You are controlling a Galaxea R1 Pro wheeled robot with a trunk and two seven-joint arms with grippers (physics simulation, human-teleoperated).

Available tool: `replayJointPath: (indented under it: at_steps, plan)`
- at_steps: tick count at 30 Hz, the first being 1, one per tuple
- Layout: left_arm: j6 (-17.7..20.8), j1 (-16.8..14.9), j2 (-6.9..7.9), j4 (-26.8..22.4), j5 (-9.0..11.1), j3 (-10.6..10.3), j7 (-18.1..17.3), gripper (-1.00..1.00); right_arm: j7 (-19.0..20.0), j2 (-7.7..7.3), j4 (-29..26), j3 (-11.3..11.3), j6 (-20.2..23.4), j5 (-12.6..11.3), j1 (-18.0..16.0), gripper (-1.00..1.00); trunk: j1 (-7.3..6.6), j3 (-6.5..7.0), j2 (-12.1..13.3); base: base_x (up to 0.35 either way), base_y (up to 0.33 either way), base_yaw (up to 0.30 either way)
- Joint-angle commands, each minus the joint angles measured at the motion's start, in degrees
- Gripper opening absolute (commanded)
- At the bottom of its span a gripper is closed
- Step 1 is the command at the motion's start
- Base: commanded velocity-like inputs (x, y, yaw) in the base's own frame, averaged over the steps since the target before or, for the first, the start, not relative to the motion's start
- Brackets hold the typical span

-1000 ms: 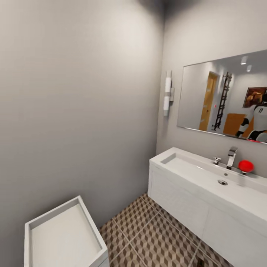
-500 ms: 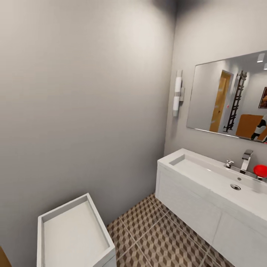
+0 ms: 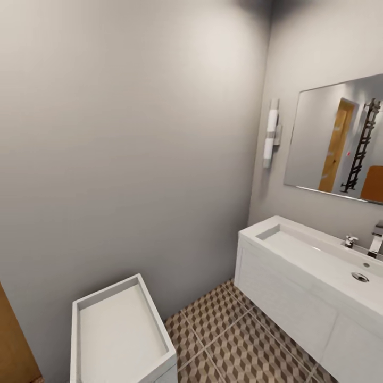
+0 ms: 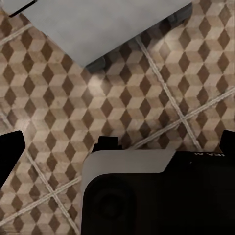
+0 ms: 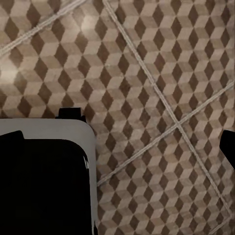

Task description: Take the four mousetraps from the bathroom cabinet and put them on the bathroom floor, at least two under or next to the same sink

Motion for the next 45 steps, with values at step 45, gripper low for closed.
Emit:
replayJointPath:
  at_steps: [45]
  plan:
    - [-0.2,0.0,-0.01,0.1,0.6,-0.5,0.1,1.0,-0.1,0.47,0.2,0.5,-0.1,0.0,-0.1,1.0,0.0,-0.07,0.0,0.0,0.0,0.297]
